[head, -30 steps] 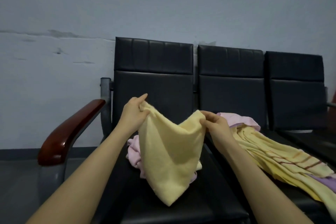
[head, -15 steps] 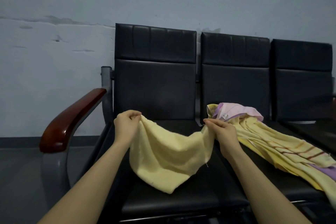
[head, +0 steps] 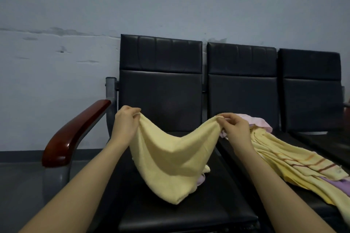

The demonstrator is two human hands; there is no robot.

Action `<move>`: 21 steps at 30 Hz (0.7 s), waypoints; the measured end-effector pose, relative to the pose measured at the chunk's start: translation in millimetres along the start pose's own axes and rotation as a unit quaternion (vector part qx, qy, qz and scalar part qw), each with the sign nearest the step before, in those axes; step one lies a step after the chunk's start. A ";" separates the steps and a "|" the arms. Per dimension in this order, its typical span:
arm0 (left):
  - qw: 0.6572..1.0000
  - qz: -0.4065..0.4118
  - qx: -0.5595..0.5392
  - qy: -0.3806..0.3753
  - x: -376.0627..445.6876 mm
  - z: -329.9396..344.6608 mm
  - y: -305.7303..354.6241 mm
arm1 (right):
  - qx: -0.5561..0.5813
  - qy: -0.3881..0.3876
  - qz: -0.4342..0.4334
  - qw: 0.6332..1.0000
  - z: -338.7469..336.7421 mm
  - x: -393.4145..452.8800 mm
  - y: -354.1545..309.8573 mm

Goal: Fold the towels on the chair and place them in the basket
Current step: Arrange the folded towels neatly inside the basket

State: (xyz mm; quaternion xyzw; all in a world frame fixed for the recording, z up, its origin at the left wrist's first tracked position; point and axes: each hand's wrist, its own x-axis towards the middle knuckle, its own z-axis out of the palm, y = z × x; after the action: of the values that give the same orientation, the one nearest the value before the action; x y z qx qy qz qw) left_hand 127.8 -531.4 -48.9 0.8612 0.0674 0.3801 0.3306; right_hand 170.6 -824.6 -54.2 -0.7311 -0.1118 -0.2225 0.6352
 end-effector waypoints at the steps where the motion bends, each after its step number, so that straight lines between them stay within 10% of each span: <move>1: 1.000 0.005 -0.013 0.013 5.0 -4.0 5.9 | 0.015 0.002 0.000 1.000 0.9 2.1 -8.5; 12: 0.989 0.054 -0.067 0.123 66.9 -58.5 73.8 | 0.136 0.087 -0.054 0.985 -1.5 45.5 -104.8; 21: 0.986 0.069 -0.018 0.151 74.6 -79.3 71.2 | -0.031 0.117 -0.085 0.989 -17.9 56.7 -104.5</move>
State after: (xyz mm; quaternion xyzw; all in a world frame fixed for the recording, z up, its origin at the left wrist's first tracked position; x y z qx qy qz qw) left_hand 115.1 -517.9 79.8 0.7901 0.0498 0.5293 0.3051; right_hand 170.4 -831.4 65.9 -0.7067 -0.0914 -0.3635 0.6001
